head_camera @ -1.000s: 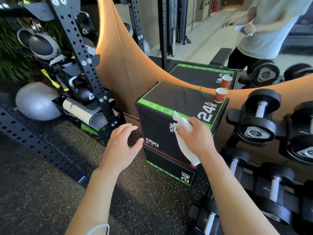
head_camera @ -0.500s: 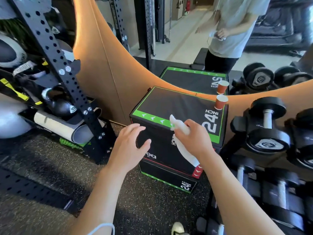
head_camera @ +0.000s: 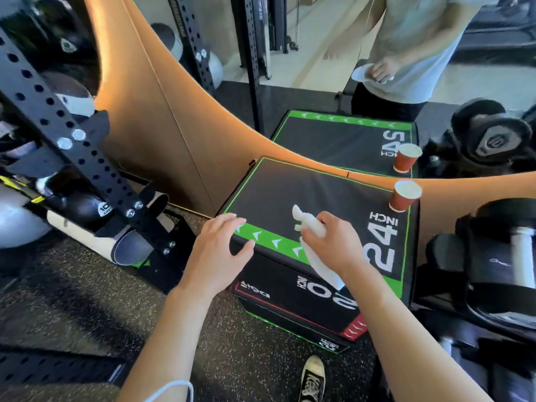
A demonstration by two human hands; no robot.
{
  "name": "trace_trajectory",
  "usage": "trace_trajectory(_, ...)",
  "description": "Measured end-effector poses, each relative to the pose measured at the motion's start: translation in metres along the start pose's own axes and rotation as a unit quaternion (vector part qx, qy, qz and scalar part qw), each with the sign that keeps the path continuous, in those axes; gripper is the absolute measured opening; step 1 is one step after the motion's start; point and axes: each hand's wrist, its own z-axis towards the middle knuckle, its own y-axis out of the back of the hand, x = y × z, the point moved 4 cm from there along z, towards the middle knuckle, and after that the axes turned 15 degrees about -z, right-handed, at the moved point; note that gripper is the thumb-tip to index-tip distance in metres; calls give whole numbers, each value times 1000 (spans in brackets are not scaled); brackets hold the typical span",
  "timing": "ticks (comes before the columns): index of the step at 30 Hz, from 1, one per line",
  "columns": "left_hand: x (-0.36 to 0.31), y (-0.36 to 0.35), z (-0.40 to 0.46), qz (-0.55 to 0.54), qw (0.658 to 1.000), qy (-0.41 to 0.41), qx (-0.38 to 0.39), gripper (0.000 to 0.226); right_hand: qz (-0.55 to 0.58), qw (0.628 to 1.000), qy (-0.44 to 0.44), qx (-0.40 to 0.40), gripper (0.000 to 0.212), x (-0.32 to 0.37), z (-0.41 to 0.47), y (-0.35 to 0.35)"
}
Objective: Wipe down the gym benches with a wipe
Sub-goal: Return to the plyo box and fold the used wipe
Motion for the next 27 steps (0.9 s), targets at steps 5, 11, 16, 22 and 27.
trace_trajectory(5, -7, -30, 62, 25, 999, -23, 22, 50, -23, 999, 3, 30, 27, -27, 58, -12)
trace_trajectory(11, -7, -65, 111, 37, 996, -54, 57, 49, -34, 998, -45, 27, 27, -67, 84, -25)
trace_trajectory(16, 0, -92, 149, 33, 991, -85, 97, 49, -44, 995, -90, 28, 27, -82, 103, -38)
trace_trajectory(22, 29, -105, 188, 36, 980, -134, 142, 48, -48, 989, -137, 25, 27, -74, 117, -59)
trace_trajectory(27, 62, -96, 227, 38, 969, -166, 177, 49, -54, 982, -181, 18, 28, -55, 124, -89)
